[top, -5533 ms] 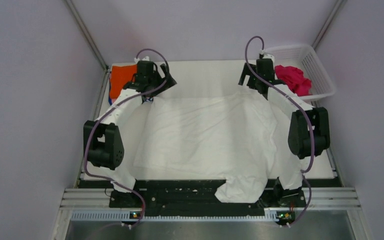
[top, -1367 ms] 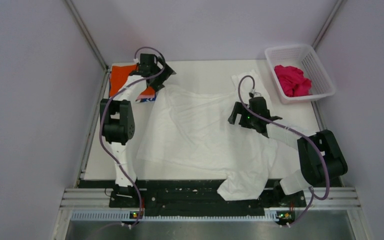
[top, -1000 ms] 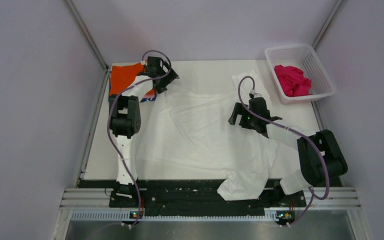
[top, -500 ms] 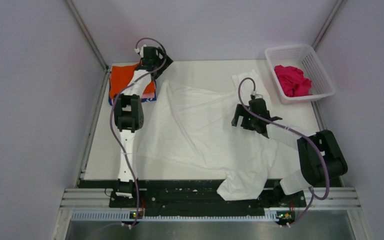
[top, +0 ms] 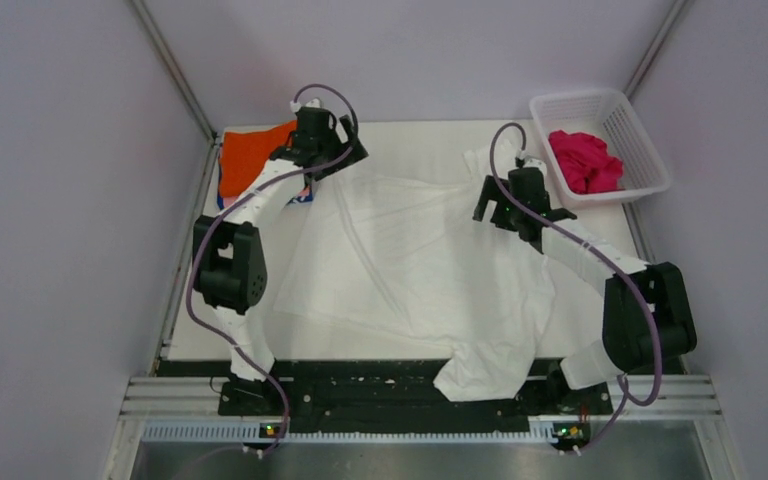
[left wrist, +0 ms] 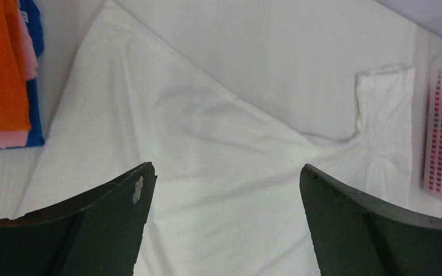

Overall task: Fold and stack the t-shirts
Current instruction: Flatten out the tshirt

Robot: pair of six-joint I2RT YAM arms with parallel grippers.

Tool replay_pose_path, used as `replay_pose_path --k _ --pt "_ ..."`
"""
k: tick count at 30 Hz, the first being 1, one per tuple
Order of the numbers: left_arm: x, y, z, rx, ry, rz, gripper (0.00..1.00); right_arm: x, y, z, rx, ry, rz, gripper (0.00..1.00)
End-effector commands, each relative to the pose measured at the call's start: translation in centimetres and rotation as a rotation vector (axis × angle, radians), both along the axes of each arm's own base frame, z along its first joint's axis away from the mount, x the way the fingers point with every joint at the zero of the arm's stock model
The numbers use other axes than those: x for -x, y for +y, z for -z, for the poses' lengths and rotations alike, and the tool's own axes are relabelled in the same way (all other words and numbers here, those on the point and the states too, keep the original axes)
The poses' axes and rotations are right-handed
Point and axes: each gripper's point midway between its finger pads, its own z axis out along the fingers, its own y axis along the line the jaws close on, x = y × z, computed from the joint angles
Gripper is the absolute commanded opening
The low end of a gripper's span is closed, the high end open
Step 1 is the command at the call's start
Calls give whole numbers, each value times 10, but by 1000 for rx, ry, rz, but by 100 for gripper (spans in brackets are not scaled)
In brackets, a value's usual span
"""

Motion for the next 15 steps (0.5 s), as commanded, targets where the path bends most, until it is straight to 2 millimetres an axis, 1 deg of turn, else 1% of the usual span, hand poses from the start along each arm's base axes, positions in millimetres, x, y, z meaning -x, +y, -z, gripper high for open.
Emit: replay_pose_path --k 1,4,7,9,12,15 --pt "36 -7 19 16 24 121 99 -27 -24 -16 63 -18 52 99" --pt "47 -10 49 1 108 157 99 -45 -32 -12 124 -1 47 99" --pt "51 -6 78 -33 208 158 99 -58 -38 4 169 58 42 99" --pt "51 -5 92 -47 261 156 99 -63 -42 24 201 126 40 99" --pt "49 -2 110 -57 307 128 99 -73 -43 39 220 164 48 99" --pt "44 0 119 -70 324 111 99 -83 -37 57 208 204 30 99"
